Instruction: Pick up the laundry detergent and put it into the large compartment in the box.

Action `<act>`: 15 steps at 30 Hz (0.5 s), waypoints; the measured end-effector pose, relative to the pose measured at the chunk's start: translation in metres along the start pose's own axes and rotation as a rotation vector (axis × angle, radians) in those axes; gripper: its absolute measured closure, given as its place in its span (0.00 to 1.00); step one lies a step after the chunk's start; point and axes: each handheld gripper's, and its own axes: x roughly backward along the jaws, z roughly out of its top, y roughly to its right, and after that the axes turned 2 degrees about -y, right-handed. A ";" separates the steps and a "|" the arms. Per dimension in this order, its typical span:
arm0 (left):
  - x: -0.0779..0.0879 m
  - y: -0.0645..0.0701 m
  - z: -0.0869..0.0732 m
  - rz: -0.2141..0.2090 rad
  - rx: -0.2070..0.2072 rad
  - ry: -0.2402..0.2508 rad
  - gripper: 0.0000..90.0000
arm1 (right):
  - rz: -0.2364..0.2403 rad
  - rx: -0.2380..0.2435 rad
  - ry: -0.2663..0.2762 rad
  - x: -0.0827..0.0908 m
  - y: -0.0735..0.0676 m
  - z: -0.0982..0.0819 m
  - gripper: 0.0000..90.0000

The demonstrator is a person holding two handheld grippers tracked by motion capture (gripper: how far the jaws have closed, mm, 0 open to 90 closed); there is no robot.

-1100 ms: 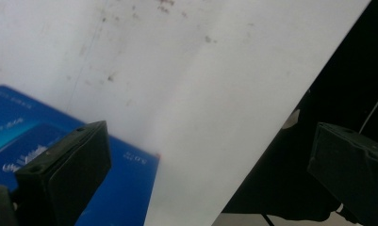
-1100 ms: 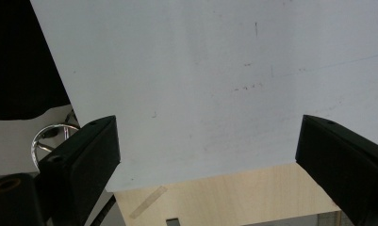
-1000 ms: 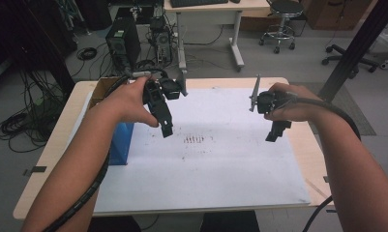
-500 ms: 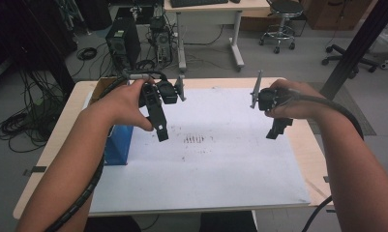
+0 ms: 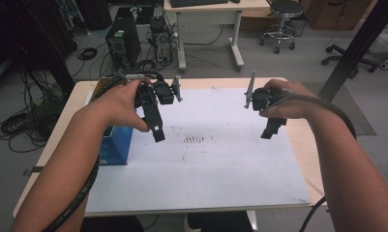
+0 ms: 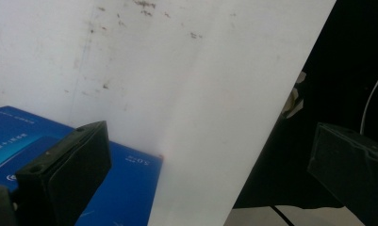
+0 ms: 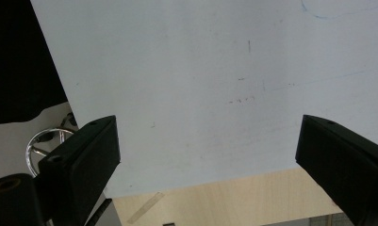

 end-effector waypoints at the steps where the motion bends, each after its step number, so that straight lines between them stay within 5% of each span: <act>1: 0.000 0.000 0.000 0.003 0.000 0.003 0.00 | -0.002 0.002 -0.005 0.001 0.001 0.000 0.07; 15: -0.005 -0.004 0.002 -0.008 0.003 0.002 0.00 | -0.003 -0.004 -0.002 0.004 0.002 -0.002 0.07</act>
